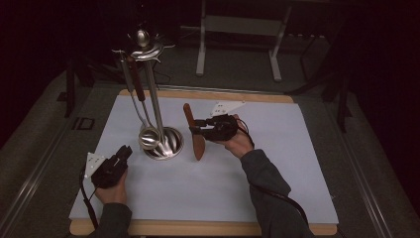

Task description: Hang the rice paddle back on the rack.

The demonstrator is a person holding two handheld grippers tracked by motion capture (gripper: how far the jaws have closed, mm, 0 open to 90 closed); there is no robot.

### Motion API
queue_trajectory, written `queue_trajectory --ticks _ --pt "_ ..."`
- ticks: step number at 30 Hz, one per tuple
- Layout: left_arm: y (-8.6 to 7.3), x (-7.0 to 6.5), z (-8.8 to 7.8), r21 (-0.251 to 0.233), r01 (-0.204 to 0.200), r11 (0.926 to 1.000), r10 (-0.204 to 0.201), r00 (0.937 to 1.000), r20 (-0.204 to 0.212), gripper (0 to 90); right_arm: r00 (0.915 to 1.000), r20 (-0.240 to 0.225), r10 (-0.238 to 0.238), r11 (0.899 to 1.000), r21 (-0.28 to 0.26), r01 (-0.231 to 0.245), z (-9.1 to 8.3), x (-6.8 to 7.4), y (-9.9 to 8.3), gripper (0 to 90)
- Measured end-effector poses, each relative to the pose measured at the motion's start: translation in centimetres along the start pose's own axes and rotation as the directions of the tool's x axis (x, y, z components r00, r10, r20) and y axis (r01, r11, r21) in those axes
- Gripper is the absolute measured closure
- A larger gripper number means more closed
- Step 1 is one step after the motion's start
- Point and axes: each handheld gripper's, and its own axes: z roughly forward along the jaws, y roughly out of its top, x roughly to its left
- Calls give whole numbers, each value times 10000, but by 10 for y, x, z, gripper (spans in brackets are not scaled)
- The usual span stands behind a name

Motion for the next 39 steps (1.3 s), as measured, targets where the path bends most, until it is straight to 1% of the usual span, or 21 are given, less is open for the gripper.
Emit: queue_trajectory --ticks 7,13,21,28,39 --pt "0 0 0 -8 2 10000 -2 10000 -11 763 9998 -210 23 9996 -281 -29 -4 0 5 659" --pt "0 0 0 -28 10 10000 -10 10000 -16 761 9996 -268 42 9989 -475 -54 -8 1 10 659" --pt "0 0 -1 -42 24 10000 -24 10000 -19 760 9997 -249 1 9984 -558 -15 -11 2 15 659" --pt "0 0 -1 -52 32 10000 -32 10000 -20 761 9998 -221 -19 9973 -737 3 -17 2 21 659" --pt "0 1 -1 -56 37 10000 -37 10000 -16 760 9998 -71 -161 9973 -714 156 -20 3 34 659"
